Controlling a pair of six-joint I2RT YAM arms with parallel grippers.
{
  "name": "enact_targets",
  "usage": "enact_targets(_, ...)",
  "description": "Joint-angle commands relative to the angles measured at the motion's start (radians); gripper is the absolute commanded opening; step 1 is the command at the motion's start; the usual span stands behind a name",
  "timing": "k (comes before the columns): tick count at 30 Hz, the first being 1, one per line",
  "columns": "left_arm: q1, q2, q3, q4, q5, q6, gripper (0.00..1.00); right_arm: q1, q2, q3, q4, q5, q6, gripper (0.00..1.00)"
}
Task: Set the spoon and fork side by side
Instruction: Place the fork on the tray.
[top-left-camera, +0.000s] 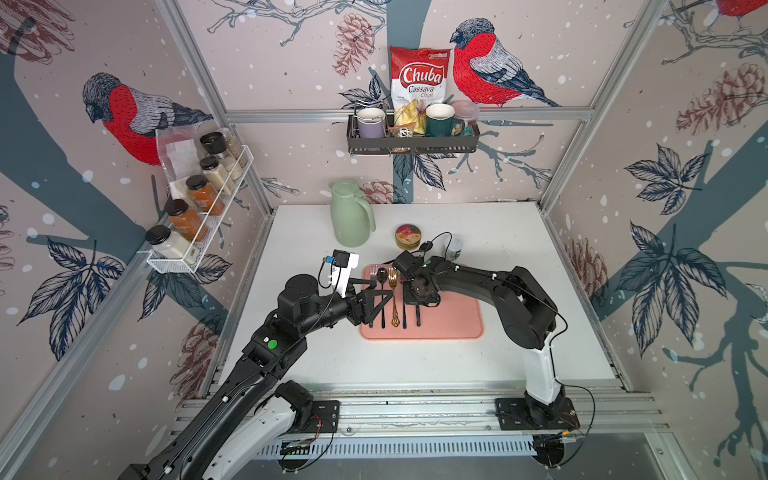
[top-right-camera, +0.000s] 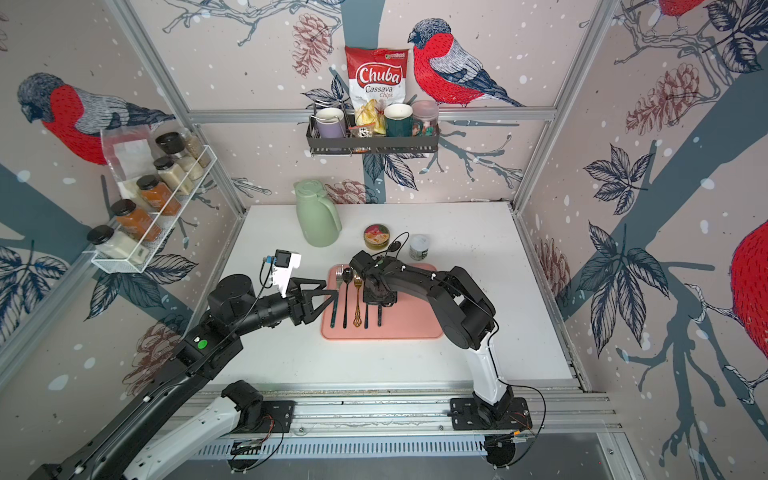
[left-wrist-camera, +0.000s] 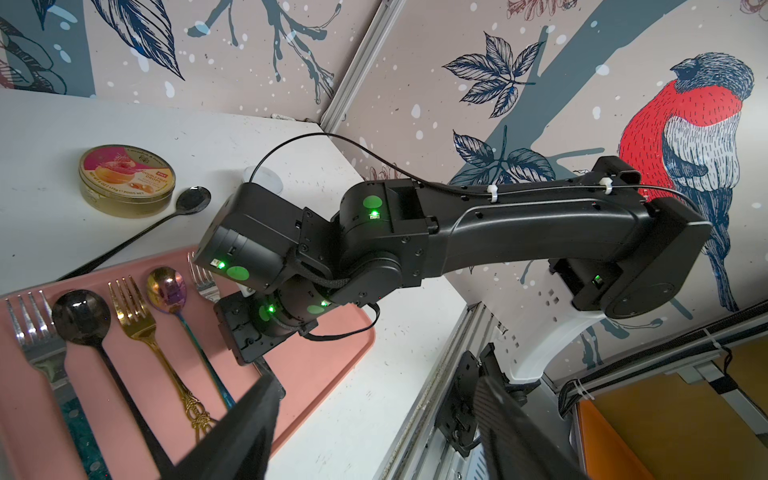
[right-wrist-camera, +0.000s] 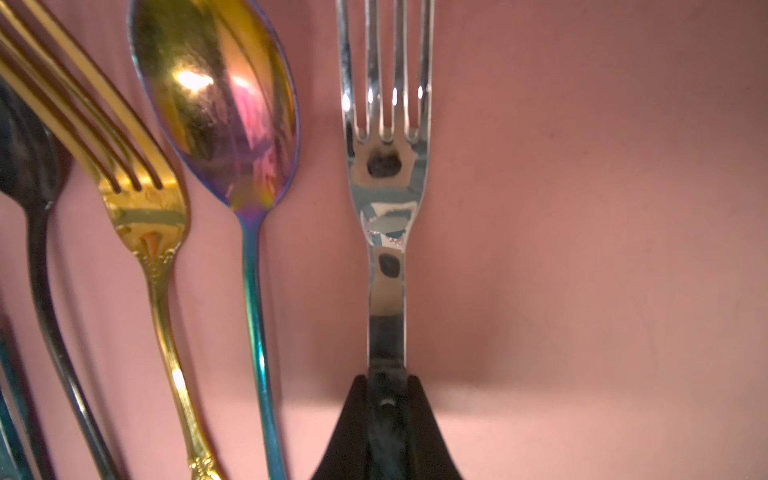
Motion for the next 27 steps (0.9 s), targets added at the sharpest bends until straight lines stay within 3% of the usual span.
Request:
enact_targets(1,0.003,0.001,-0.002,0.043,0.006,0.012,0.76,0.001,0.015,-0.003,0.007,-0.026,0.018,0.1)
enact_targets(19,0.003,0.023,0.026,0.038,0.022,0.019,0.76,-0.003,-0.037,0.029,-0.085,-0.016,0.017,0.25)
enact_targets(27,0.003,0.048,0.04,-0.007,-0.032,0.032,0.76,-0.016,-0.172,0.036,-0.119,0.016,0.004,0.27)
